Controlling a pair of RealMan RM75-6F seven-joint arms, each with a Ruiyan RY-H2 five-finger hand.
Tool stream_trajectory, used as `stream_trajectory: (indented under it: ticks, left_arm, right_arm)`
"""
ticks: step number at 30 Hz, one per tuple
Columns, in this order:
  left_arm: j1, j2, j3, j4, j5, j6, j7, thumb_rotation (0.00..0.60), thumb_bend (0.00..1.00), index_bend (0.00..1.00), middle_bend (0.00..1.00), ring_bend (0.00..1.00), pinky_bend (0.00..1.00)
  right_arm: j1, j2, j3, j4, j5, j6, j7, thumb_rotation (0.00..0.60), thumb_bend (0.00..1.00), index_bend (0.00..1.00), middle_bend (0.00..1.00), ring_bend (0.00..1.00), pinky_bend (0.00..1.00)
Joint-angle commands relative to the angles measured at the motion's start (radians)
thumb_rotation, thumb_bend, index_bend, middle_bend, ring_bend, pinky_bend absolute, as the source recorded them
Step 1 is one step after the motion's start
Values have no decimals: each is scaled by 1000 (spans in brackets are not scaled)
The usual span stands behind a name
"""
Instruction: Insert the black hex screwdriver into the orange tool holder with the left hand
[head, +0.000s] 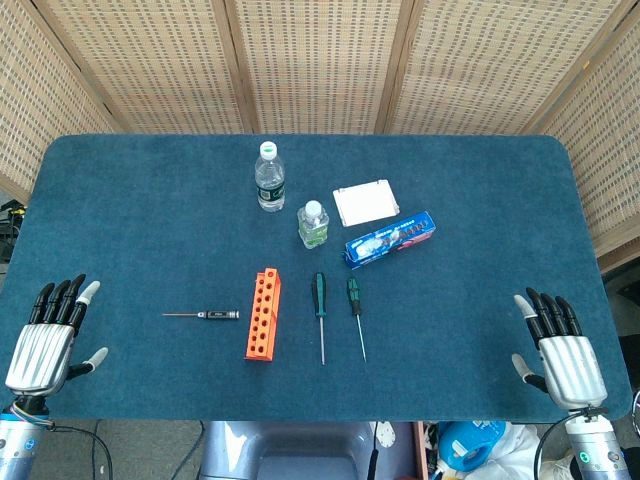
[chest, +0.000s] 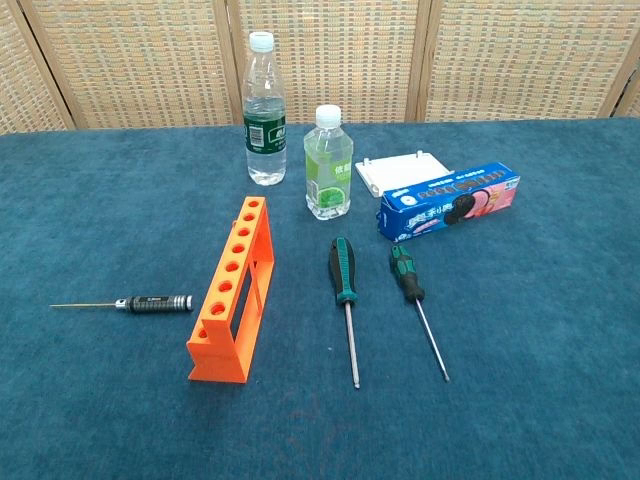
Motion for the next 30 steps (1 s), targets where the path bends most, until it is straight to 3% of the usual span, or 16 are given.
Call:
stream_trajectory:
  ticks: [1,30]
  left_arm:
    - [0,0,0,-1,0,0,0,600,170,60,0,0,0]
    - [-7,3,5,-4,9,-11,-19,600,170,60,0,0,0]
  right_arm:
    - [0,0,-1,-1,-1,0,-2,600,281,0,0,0,0]
    - [0,3,0,-4,8,-8,1,600,281,0,0,0,0]
